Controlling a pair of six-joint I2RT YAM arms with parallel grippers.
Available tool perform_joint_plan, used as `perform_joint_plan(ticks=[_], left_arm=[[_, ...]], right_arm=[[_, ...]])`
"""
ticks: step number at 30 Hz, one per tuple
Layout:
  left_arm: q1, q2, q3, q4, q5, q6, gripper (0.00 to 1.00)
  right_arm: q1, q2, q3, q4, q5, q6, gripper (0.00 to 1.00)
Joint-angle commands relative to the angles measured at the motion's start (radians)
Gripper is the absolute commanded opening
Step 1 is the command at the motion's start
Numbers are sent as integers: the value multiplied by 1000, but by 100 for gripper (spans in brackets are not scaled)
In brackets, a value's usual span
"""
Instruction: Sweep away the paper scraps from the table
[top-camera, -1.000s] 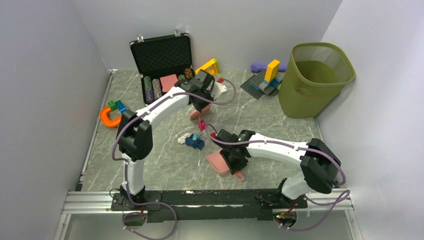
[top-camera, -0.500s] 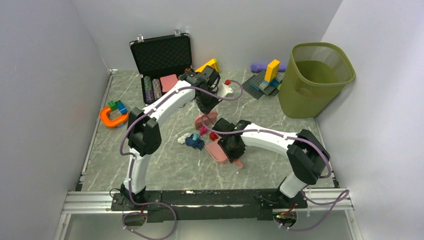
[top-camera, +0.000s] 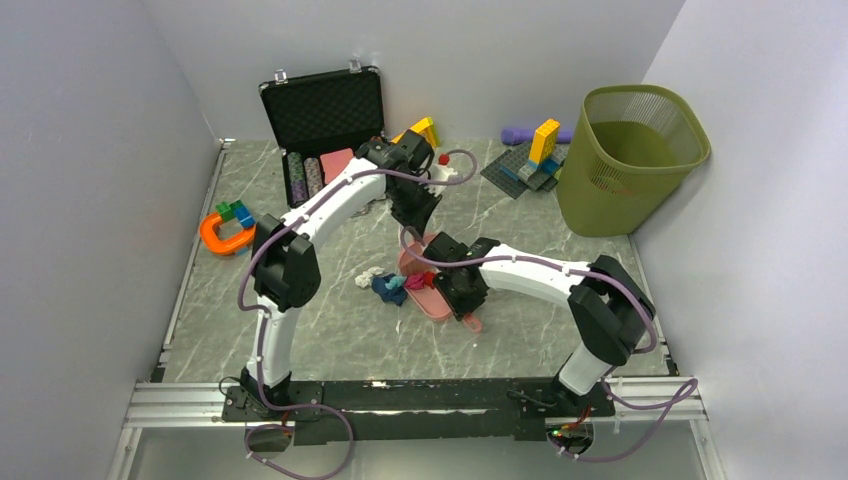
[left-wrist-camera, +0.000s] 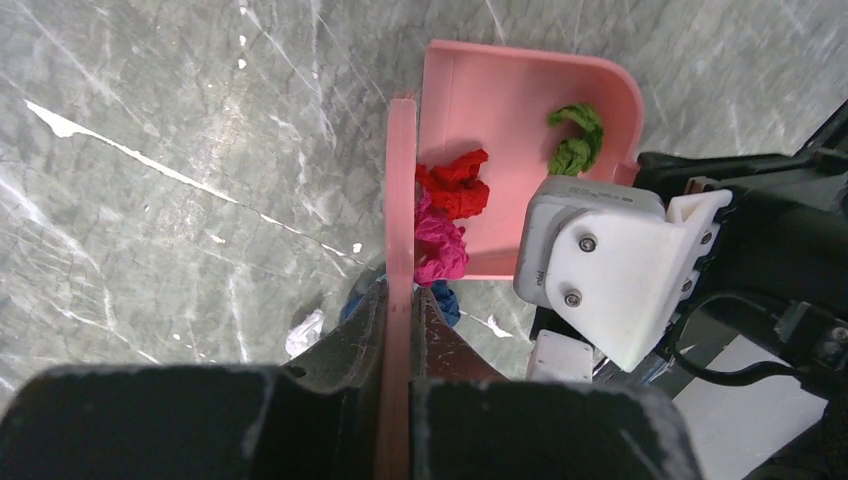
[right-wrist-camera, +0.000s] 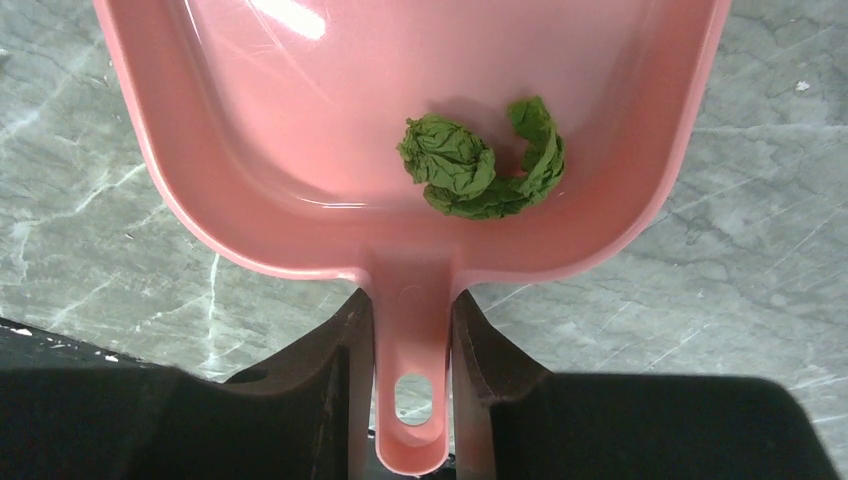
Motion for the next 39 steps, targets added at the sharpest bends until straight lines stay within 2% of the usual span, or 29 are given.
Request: perform_joint_plan(ticks=[1,10,13,18,19,22,30,39], left_arm=[[15,-121,11,88,43,-139,0],[96,-367,-241,314,-87,-225,0],[115,-403,-265,293,-153,-238,0],[136,-399,-287,183,-409,-236,0],[136,-395,-298,166,-456,-235,0],[138,-379,-335,160,-525,-237,0],[141,-386,-443,191,-555,-260,0],[142,-370,-498,241,-346,-262,0]], right_arm=[[-1,-47,-22,62,-21,5,0],[13,-117,-88,71,-58,6,0],[20,-137,-94,65,-64,1,0],[54,-157,-73,-10,-63,11,0],[62,-161,-71,-15,-100,9,0],[92,-151,-44,-57,-117,5,0],[167,-73,1,-137,-92,10,0],[164,4,73,-103,-71,-36,0]])
